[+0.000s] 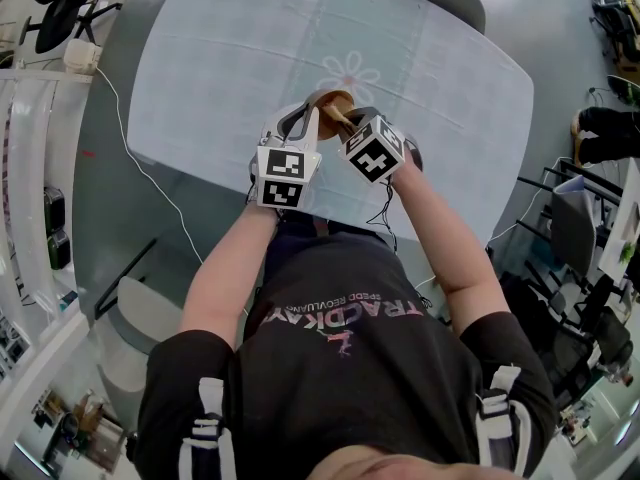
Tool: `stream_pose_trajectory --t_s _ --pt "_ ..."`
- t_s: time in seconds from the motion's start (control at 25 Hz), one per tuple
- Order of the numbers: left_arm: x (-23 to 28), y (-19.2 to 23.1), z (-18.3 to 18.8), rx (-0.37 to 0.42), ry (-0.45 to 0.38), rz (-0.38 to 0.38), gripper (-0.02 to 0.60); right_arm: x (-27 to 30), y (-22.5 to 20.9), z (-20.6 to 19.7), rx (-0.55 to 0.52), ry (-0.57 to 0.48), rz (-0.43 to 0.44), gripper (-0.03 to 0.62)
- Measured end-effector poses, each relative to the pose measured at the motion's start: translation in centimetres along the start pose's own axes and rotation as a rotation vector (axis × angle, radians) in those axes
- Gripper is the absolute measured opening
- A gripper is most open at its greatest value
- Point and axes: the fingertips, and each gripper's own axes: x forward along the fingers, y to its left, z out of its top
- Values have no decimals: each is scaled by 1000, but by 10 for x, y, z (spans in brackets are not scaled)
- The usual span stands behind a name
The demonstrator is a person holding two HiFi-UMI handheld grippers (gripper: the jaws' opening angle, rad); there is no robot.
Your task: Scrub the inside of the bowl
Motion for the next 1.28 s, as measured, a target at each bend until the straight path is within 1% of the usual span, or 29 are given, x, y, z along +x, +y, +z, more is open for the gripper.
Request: stream_pose_trajectory --t_s 0.2,0.36,0.48,0.6,0.76,0.88,1.0,1.08,1.12,1.2,1.28 --pt "3 -7 -1 4 13 -19 41 -7 -12 12 -74 -21 -80 32" --pt "3 -6 -4 0 20 -20 35 -12 -7 28 -162 -82 -118 32" --pt "3 -3 -4 0 23 -17 31 -13 -1 32 -235 -112 -139 32" --pt "3 -1 -4 3 25 -13 28 -12 1 32 -235 -118 -136 32" --pt "4 6 -4 -12 23 5 25 -15 3 36 -224 -140 -117 32" --pt "5 14 -6 -14 29 23 23 -26 5 43 -217 -201 -97 32" --pt "6 25 -11 0 41 36 23 -45 -3 52 -201 -284 -109 32" --pt "5 29 -11 14 33 9 23 -56 -17 54 -198 -314 -133 32" --pt "5 27 -11 25 25 -23 23 -59 -26 53 -200 -316 -143 32" --pt "2 21 -9 62 7 -110 23 -61 -40 48 -215 -299 -140 32" --pt "-3 12 -7 120 -10 -200 23 -59 -44 43 -273 -275 -103 32"
